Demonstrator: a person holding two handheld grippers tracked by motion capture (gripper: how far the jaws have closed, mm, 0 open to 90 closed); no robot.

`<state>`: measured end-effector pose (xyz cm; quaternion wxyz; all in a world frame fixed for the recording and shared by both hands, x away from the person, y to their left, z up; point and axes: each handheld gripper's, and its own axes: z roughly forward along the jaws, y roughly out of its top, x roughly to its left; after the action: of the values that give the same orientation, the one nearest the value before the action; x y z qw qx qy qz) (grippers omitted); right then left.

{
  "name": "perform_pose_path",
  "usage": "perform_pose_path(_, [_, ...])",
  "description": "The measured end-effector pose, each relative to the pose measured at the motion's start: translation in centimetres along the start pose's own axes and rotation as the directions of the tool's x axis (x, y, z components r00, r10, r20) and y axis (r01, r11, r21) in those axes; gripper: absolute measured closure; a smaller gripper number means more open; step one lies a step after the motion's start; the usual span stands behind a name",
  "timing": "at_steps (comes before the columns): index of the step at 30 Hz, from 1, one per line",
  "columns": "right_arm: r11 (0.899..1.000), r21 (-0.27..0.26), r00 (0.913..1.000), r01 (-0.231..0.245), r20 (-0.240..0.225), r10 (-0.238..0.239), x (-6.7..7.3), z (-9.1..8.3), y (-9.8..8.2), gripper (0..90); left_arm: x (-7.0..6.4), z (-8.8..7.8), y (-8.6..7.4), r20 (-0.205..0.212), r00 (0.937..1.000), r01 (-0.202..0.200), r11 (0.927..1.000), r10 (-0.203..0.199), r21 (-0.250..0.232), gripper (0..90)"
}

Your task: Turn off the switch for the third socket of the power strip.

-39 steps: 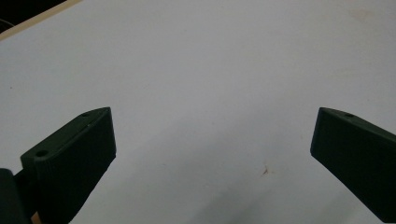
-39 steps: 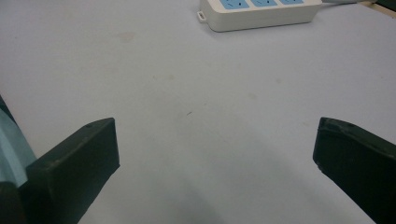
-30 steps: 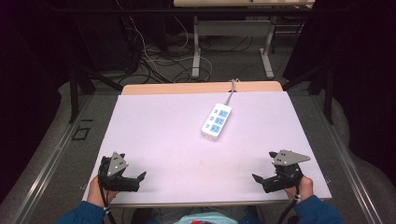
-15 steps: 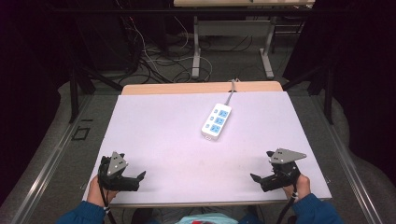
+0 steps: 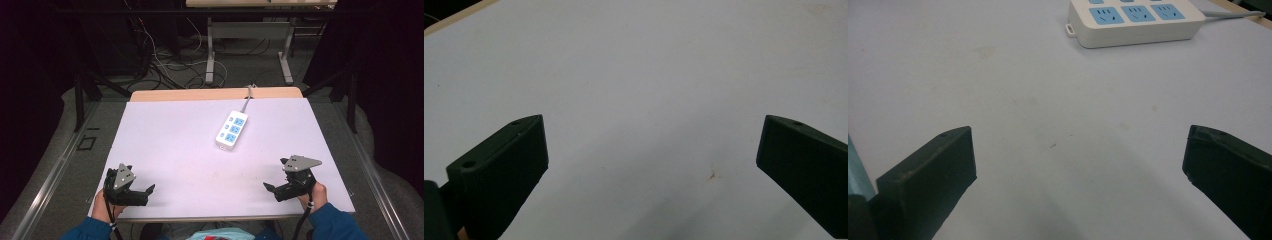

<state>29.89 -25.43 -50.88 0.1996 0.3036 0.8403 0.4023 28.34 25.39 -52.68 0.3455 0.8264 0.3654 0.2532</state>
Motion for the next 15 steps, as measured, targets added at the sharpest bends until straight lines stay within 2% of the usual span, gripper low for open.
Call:
perform_pose_path(6, [1.0, -0.002, 0.9998, 0.02, 0.002, -0.02, 0.0, 0.5, 0.5, 0.2, 0.0, 0.1, 0.1, 0.002, 1.0, 0.003, 1.0, -0.003, -0.004, 0.2])
perform_pose_path(7, [1.0, 0.005, 0.9999, 0.012, 0.002, -0.012, 0.0, 0.5, 0.7, 0.3, 0.0, 0.2, 0.1, -0.002, 1.0, -0.007, 1.0, 0.007, -0.005, 0.2])
perform_pose_path(8, [1.0, -0.003, 0.9996, 0.027, -0.001, -0.027, -0.1, 0.7, 0.8, 0.3, 0.0, 0.2, 0.1, -0.006, 0.9999, -0.01, 0.9999, 0.01, -0.003, 0.1])
perform_pose_path(11, [1.0, -0.005, 0.9999, 0.017, 0.002, -0.017, 0.0, 1.1, 1.1, 0.4, 0.0, 0.1, 0.1, -0.004, 0.9999, -0.012, 0.9999, 0.012, -0.003, 0.2])
perform_pose_path(13, [1.0, 0.009, 0.9998, 0.021, -0.003, -0.021, -0.2, 1.4, 1.4, 0.3, 0.0, 0.1, 0.0, 0.005, 1.0, 0.001, 1.0, -0.001, -0.001, 0.2])
perform_pose_path(14, [1.0, 0.0, 0.9996, 0.028, -0.004, -0.028, -0.3, 1.6, 1.5, 0.4, 0.1, 0.2, 0.1, -0.004, 1.0, -0.005, 1.0, 0.005, -0.004, 0.2])
perform_pose_path(15, [1.0, 0.006, 0.9998, 0.021, 0.0, -0.021, -0.3, 1.7, 1.6, 0.4, 0.1, 0.2, 0.1, 0.009, 1.0, 0.004, 1.0, -0.004, 0.002, 0.2])
